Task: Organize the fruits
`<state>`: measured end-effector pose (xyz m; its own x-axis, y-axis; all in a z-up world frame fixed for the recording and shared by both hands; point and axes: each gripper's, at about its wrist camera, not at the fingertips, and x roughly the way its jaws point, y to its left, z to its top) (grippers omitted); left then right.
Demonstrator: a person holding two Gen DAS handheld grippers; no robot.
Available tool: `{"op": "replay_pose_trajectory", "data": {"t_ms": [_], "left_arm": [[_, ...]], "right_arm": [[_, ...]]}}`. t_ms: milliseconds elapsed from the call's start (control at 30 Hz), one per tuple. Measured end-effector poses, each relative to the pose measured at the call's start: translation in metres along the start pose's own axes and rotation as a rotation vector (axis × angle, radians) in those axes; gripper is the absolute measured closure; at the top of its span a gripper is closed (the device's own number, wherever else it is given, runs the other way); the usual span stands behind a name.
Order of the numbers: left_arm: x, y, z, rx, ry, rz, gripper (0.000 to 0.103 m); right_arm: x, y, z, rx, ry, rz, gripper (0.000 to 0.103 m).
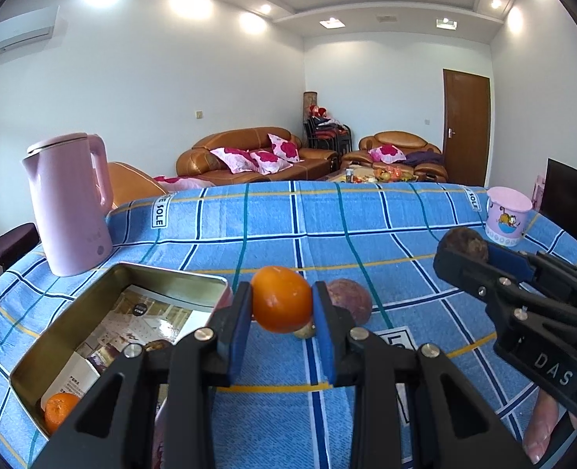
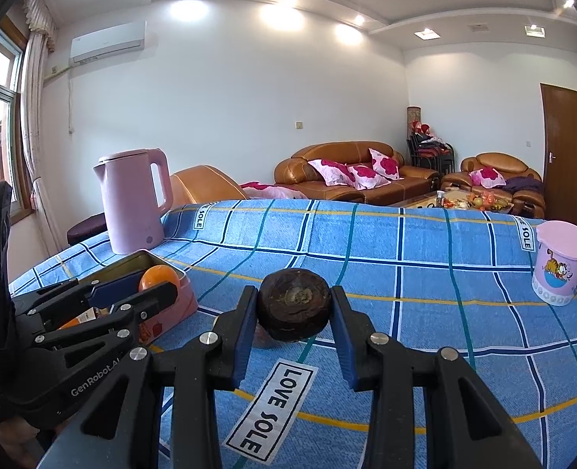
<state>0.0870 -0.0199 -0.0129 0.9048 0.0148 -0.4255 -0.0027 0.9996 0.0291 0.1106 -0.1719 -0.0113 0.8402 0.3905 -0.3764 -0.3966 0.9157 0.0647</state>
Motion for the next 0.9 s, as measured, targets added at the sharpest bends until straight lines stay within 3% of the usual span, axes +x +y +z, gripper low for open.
{"op": "replay_pose_trajectory", "data": {"t_ms": [900], "left_arm": [[-0.020, -0.002, -0.001, 0.010, -0.105, 0.047, 0.071]], "right_arm": [[-0.011, 0.010, -0.003, -0.034, -0.048, 0.054, 0.064]]}}
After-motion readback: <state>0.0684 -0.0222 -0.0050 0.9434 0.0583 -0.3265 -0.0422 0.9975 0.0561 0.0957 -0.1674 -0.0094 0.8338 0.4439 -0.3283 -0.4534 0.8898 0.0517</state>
